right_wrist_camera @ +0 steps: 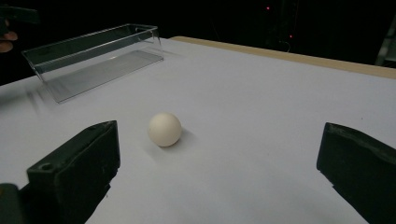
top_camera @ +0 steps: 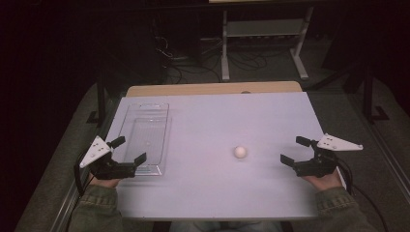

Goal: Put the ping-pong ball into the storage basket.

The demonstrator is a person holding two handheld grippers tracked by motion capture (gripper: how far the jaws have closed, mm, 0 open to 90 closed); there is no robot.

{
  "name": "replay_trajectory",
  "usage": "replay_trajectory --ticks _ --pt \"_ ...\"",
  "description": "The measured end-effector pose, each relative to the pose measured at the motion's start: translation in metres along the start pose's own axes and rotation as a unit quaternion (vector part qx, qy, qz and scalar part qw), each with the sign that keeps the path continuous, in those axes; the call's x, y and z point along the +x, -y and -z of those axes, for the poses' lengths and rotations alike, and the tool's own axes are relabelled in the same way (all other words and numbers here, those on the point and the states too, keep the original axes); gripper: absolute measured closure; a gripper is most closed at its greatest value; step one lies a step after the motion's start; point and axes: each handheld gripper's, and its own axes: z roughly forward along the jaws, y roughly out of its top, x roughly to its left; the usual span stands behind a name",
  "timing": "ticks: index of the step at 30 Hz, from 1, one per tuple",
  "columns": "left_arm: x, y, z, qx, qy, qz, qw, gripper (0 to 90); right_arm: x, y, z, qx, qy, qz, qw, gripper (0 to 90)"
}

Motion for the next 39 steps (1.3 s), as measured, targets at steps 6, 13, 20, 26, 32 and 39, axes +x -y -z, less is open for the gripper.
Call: replay_trajectory --ticks 6,13,20,26,32,39 --pt "-0.004 0.001 -0.002 0.009 0.005 -0.001 0.9999 0.0 0.001 0.000 0.003 -0.002 0.006 -0.001 1.0000 0.0" --pt "-0.004 -0.001 -0.009 0.031 0.001 -0.009 0.9995 0.0 0.004 0.000 0.001 0.002 0.000 0.005 1.0000 0.0" --pt "-0.006 -0.005 -0.016 0.048 0.009 -0.018 0.9986 0.0 0.003 0.000 0.000 0.001 -0.004 0.008 1.0000 0.0" --pt "-0.010 -0.013 -0.025 0.063 0.022 -0.035 0.9971 0.0 0.004 0.000 -0.001 0.002 -0.005 0.008 1.0000 0.0" --pt "-0.014 -0.024 -0.031 0.074 0.032 -0.052 0.9954 0.0 0.004 0.000 -0.001 0.002 -0.008 0.008 0.9999 0.0" --pt "-0.017 -0.037 -0.036 0.085 0.040 -0.067 0.9933 0.0 0.004 0.000 0.000 0.001 -0.010 0.007 0.9999 0.0"
